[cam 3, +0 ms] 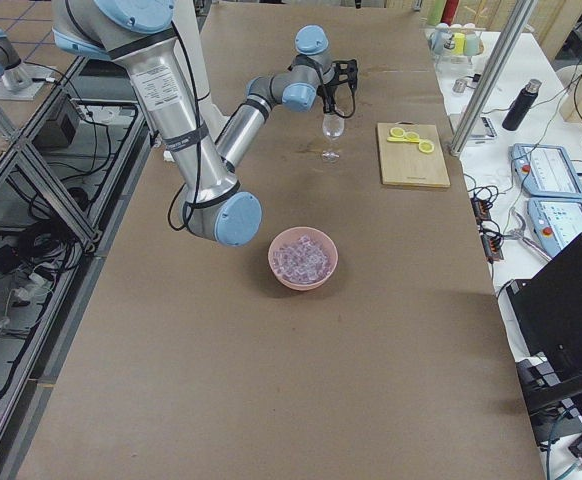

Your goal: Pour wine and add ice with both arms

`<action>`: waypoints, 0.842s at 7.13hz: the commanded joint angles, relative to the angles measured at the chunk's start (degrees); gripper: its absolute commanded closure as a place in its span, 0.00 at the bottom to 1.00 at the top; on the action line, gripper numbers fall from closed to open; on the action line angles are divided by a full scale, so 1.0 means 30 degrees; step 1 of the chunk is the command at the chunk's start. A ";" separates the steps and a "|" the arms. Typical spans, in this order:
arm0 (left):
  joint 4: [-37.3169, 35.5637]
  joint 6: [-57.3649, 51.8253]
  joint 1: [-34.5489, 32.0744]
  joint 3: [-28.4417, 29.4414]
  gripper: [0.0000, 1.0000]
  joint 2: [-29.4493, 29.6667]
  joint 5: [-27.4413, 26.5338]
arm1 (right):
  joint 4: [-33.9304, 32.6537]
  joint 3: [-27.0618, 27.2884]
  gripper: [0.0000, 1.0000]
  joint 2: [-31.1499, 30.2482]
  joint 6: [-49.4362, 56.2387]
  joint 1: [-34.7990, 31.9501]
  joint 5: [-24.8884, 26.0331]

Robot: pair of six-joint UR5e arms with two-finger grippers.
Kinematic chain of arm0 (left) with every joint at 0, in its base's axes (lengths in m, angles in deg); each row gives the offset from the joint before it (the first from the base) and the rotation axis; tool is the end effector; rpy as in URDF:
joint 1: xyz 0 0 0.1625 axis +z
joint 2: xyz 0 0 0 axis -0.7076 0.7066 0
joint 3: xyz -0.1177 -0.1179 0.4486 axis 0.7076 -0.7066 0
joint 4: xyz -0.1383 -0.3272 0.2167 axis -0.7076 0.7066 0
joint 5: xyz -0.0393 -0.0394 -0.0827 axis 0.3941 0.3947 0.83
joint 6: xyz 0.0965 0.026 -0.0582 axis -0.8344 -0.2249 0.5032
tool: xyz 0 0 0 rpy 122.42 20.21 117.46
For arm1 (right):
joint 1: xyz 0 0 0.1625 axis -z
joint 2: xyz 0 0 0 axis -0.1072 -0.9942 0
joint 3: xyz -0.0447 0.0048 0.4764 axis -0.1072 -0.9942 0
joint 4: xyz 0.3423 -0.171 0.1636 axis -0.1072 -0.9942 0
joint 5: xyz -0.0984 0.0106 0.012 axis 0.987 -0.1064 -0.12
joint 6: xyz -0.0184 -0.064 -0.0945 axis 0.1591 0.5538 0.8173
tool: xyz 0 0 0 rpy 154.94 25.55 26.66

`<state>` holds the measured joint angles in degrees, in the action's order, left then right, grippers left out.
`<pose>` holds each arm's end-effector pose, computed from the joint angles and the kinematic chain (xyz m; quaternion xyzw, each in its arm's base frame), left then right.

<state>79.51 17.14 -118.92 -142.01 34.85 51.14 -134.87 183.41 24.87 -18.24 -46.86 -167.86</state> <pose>0.0836 -0.5899 0.4908 0.0852 0.2639 -0.0315 0.9602 -0.4097 -0.4702 0.2130 0.1227 -0.5485 0.0554 0.8253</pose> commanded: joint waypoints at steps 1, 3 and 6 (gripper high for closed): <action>0.0032 -0.0030 -0.0070 0.0177 0.02 -0.0020 0.0000 | 0.0026 -0.0767 1.00 0.0774 0.0000 0.0501 0.0449; 0.0032 -0.0030 -0.0070 0.0267 0.02 -0.0020 0.0000 | 0.0055 -0.1385 1.00 0.1276 0.0000 0.0618 0.0712; 0.0003 -0.0030 -0.0070 0.0296 0.02 -0.0020 -0.0029 | 0.0056 -0.1445 0.74 0.1277 0.0233 0.0707 0.0831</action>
<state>79.53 17.05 -119.13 -141.16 34.79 51.12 -134.71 179.18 28.68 -17.91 -44.80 -165.46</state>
